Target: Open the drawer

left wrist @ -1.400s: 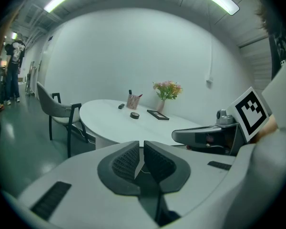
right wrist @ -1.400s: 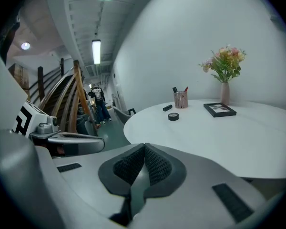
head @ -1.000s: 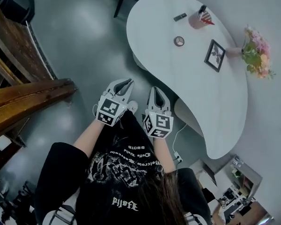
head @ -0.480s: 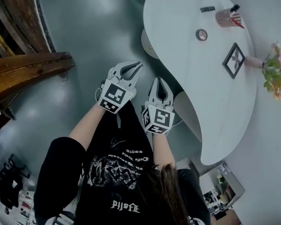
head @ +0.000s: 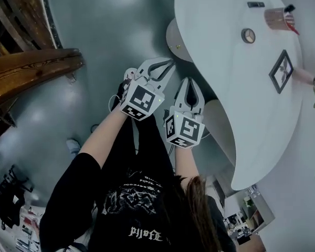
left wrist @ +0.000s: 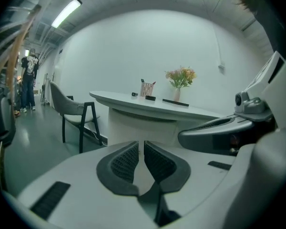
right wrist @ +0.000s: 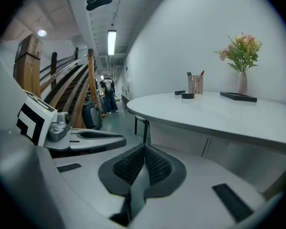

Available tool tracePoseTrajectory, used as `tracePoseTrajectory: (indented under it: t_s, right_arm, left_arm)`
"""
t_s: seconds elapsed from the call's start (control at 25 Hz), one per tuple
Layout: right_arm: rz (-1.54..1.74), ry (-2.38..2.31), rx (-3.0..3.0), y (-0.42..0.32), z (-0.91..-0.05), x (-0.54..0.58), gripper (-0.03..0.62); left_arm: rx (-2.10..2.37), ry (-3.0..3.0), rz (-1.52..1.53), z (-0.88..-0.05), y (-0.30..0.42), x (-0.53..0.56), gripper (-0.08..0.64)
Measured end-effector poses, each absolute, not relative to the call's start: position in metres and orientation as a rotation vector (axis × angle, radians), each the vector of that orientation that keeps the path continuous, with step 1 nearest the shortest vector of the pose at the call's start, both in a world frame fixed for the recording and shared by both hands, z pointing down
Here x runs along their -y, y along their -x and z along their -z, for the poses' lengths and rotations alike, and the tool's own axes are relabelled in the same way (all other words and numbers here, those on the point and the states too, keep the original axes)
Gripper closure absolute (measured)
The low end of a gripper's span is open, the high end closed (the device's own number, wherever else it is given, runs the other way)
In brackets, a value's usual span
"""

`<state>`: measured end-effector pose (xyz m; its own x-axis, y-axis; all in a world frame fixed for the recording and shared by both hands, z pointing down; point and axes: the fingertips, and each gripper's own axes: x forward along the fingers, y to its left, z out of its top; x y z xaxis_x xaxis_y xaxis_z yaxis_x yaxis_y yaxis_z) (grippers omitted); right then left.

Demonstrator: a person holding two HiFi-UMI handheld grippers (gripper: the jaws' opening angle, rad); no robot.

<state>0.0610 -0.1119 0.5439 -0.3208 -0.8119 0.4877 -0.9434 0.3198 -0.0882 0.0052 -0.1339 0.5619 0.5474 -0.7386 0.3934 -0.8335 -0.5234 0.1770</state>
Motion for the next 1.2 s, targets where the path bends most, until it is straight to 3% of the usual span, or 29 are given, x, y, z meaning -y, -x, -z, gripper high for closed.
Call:
tracePoseTrajectory:
  t_s: [0.2, 0.32, 0.6, 1.2]
  right_arm:
    - [-0.487, -1.600, 2.220, -0.062, -0.564, 0.121, 0.566]
    - [-0.499, -1.615, 2.203, -0.064, -0.579, 0.122, 0.566]
    - [-0.495, -1.617, 2.199, -0.068, -0.608, 0.125, 0.566]
    - [-0.445, -1.540, 2.182, -0.083, -0.644, 0.126, 0.566]
  left_arm:
    - [1.304, -2.457, -0.360, -0.585, 0.000, 0.155, 0.525]
    - [1.258, -2.459, -0.346, -0.603, -0.007, 0.162, 0.449]
    - [1.171, -2.479, -0.415, -0.647, -0.029, 0.185, 0.372]
    - [1.145, -2.534, -0.595, -0.709, -0.063, 0.215, 0.368]
